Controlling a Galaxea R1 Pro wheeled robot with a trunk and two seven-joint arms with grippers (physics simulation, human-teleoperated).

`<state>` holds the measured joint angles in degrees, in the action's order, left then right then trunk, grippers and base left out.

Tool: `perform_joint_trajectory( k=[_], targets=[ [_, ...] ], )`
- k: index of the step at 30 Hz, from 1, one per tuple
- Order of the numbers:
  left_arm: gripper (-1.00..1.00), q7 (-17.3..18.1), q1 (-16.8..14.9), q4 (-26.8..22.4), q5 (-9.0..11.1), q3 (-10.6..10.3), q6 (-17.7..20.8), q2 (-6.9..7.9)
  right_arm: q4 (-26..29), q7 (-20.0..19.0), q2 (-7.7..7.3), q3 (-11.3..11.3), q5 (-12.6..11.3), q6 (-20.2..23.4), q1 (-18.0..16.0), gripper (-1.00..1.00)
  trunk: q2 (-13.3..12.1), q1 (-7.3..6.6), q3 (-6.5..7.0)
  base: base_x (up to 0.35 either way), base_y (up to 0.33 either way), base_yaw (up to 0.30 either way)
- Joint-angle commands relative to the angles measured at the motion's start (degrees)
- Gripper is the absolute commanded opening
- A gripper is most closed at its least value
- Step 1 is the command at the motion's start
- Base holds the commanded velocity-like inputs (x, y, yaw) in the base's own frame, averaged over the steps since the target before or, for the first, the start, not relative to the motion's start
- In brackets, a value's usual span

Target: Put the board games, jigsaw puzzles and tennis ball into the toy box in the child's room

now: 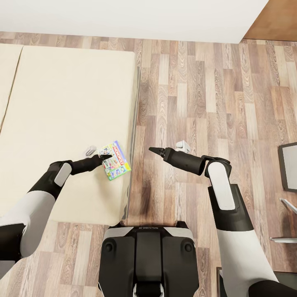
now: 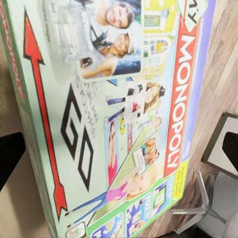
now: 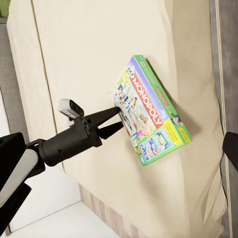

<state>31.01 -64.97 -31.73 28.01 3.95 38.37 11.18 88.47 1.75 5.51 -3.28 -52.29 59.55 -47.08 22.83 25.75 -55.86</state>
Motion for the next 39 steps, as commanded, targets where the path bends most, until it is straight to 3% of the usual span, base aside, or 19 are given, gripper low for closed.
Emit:
perform_joint_trajectory(
  k=[1, 22, 26, 29, 39],
  targets=[
    [1.0, 0.1, 0.0, 0.0, 0.1, 0.3, 0.4, -0.02, 0.0, 0.2, 0.02, 0.0, -0.2, 0.2, 0.0, 1.0, 0.1, 0.04, -0.06, 0.0, 0.0, 0.0],
    [1.0, 0.2, 0.0, 0.0, 0.1, 0.6, 0.4, -0.05, 0.0, 0.2, 0.02, 0.0, -0.1, 0.1, 0.0, 1.0, 0.1, 0.04, -0.06, 0.0, 0.0, 0.0],
    [1.0, 0.2, 0.0, 0.0, 1.4, 0.6, 0.4, -0.4, 0.0, 0.2, 0.02, 0.0, -0.1, 0.2, 0.0, 1.0, 0.1, 0.04, -0.06, 0.0, 0.0, 0.0],
    [1.0, 0.1, 0.0, 0.0, 3.6, 0.6, 0.5, -0.59, 0.0, 0.2, 0.02, 0.0, -0.2, 0.2, -0.1, 1.0, 0.1, 0.04, -0.06, 0.0, 0.0, 0.0],
    [1.0, 0.0, 0.0, 0.0, 4.6, 0.5, 1.1, -1.1, 0.0, 0.2, 0.02, 0.0, -0.2, 0.2, 0.0, 1.0, 0.1, 0.04, -0.06, 0.0, 0.0, 0.0]
  ],
)
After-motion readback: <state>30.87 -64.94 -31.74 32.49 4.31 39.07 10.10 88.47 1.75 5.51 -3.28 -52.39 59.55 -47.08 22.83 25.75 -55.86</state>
